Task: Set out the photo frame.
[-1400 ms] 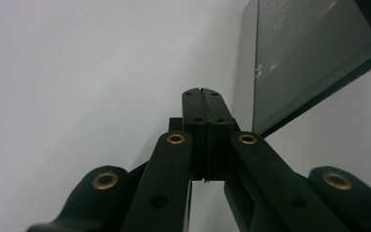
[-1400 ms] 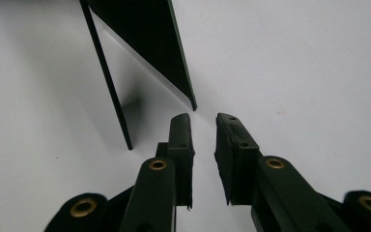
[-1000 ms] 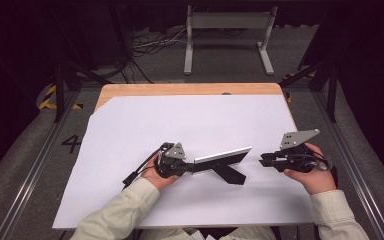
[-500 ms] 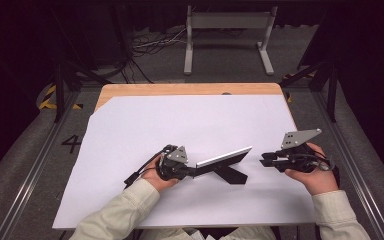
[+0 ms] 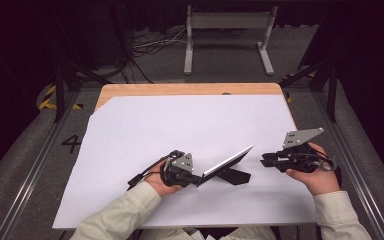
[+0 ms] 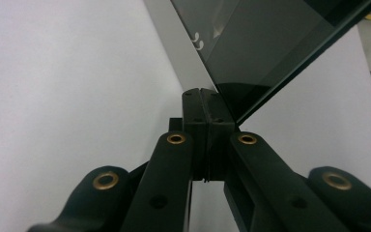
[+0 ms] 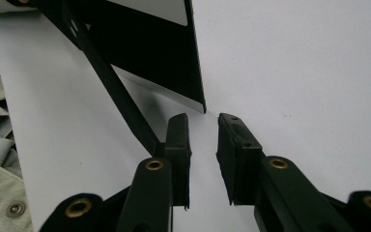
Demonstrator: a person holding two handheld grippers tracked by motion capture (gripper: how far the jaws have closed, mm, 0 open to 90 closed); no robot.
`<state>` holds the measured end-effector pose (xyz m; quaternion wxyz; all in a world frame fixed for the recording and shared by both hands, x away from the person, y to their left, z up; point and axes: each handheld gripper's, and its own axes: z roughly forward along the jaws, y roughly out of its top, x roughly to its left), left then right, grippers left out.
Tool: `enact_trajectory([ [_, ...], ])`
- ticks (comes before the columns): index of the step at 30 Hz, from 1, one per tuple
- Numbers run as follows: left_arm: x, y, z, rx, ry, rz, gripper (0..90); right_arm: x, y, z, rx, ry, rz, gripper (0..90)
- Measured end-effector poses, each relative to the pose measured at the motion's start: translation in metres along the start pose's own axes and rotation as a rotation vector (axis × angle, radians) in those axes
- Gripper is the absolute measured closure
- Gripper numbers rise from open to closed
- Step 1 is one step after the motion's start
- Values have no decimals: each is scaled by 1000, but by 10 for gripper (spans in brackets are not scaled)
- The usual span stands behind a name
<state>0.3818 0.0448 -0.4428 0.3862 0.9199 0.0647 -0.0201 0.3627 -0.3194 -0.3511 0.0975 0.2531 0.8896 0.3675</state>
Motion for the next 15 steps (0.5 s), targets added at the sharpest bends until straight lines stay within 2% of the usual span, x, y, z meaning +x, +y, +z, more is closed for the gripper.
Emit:
enact_trajectory([
  [15, -17, 10, 11, 20, -76, 84, 900, 2, 2, 1, 5, 6, -7, 743],
])
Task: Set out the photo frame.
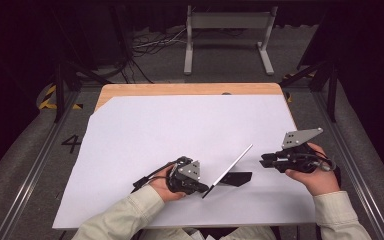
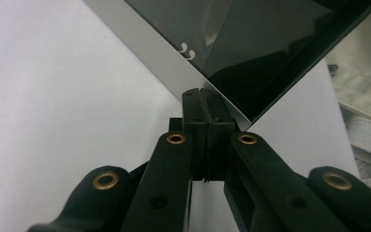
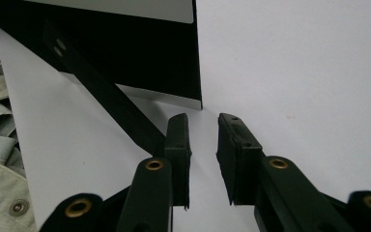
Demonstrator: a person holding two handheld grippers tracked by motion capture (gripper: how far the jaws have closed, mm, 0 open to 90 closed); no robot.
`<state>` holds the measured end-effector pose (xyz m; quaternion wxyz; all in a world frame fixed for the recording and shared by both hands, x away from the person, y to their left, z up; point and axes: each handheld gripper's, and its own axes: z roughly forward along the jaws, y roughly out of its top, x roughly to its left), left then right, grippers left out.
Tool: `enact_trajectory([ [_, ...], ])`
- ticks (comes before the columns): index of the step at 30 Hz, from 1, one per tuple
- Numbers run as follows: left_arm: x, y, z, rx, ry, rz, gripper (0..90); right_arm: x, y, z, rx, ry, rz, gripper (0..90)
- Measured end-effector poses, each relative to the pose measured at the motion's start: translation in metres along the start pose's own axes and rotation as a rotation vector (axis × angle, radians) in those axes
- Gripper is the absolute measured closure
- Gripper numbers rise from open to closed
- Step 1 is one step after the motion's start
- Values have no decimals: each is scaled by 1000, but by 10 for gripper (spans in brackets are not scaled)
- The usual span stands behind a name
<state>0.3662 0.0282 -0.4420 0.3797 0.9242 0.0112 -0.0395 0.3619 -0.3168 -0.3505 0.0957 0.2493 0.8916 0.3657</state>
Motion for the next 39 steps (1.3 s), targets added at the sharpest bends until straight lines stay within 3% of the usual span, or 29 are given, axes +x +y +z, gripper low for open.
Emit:
enact_trajectory([
  [3, -4, 3, 3, 6, -18, 26, 900, 1, 0, 0, 1, 4, -3, 743],
  [23, -28, 19, 25, 28, -113, 107, 900, 2, 2, 0, 4, 10, -6, 740],
  [29, -32, 23, 34, 41, -126, 110, 900, 2, 2, 0, 4, 9, -6, 739],
  [39, -37, 33, 45, 13, -151, 118, 899, 3, 1, -1, 5, 6, -2, 737],
])
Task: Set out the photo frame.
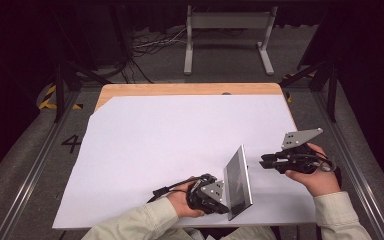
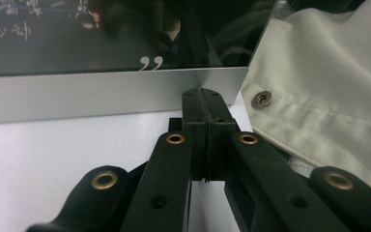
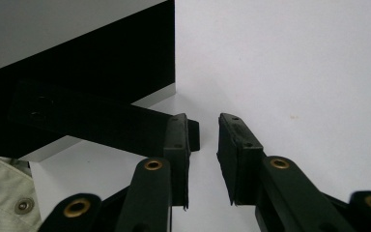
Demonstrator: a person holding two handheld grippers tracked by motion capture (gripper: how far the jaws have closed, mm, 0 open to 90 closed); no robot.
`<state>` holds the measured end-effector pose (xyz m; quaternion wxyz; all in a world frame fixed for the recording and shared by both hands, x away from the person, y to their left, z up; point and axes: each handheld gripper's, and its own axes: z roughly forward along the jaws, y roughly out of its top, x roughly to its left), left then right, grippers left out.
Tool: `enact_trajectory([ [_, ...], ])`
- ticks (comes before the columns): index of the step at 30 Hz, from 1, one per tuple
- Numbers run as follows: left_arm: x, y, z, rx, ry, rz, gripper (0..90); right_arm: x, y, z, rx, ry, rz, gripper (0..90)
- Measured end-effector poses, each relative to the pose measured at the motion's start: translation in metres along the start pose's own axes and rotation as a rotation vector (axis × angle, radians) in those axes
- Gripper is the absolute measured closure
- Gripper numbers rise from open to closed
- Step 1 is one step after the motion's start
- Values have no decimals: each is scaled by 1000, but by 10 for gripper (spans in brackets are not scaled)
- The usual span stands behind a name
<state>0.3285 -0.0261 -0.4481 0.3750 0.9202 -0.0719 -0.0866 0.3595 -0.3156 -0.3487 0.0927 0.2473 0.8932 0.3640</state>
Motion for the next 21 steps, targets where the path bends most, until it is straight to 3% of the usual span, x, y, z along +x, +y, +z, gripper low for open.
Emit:
enact_trajectory([
  [11, 1, 6, 7, -9, -24, -8, 898, 1, -1, -1, -1, 0, 9, 731],
  [21, 2, 14, 16, -14, -31, -6, 897, 3, -6, -8, -11, -5, 74, 731],
])
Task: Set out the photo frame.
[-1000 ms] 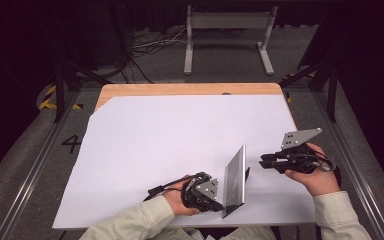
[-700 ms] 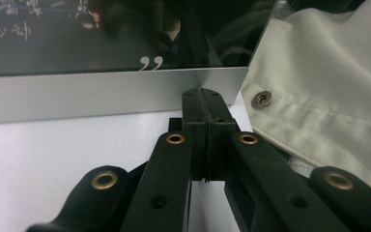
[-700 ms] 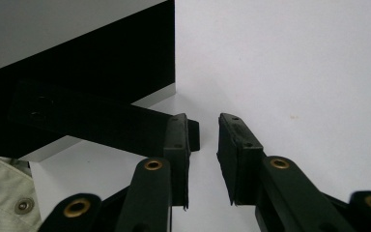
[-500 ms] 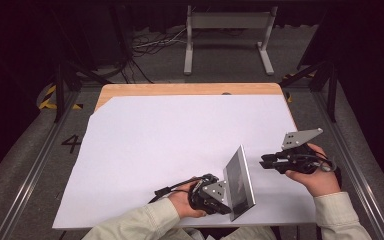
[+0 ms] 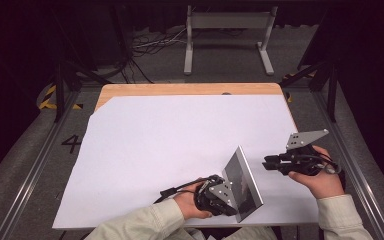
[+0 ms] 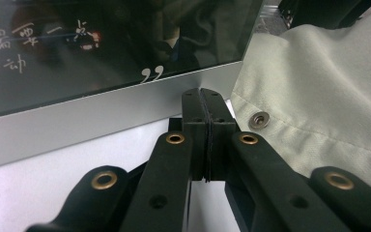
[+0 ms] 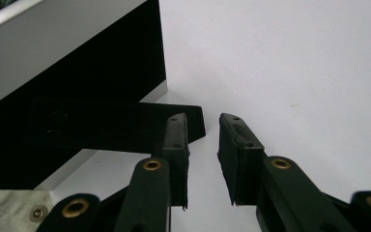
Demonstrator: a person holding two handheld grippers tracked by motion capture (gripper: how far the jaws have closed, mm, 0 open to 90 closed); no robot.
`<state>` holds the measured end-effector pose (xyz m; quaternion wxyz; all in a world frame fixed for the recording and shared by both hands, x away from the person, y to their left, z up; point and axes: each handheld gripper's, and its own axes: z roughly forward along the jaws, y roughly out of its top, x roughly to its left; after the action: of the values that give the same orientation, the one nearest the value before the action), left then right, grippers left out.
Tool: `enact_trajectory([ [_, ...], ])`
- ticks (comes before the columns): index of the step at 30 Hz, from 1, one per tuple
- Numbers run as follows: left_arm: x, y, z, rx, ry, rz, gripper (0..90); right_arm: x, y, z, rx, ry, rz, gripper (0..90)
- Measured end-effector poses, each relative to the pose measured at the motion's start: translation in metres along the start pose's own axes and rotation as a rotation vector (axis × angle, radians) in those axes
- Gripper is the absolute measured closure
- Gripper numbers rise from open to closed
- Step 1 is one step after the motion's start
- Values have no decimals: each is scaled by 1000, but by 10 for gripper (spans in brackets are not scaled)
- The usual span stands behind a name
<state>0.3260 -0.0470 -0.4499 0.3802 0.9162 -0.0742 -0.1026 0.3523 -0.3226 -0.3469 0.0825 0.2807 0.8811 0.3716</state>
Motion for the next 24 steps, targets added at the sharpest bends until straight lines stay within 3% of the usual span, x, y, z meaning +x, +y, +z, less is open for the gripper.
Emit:
enact_trajectory([
  [21, 1, 13, 15, -5, 18, -13, 885, 0, 0, -2, -8, -5, 27, 711],
  [24, -4, 12, 11, 6, 17, 7, 870, 0, 0, -3, -9, -16, 36, 704],
])
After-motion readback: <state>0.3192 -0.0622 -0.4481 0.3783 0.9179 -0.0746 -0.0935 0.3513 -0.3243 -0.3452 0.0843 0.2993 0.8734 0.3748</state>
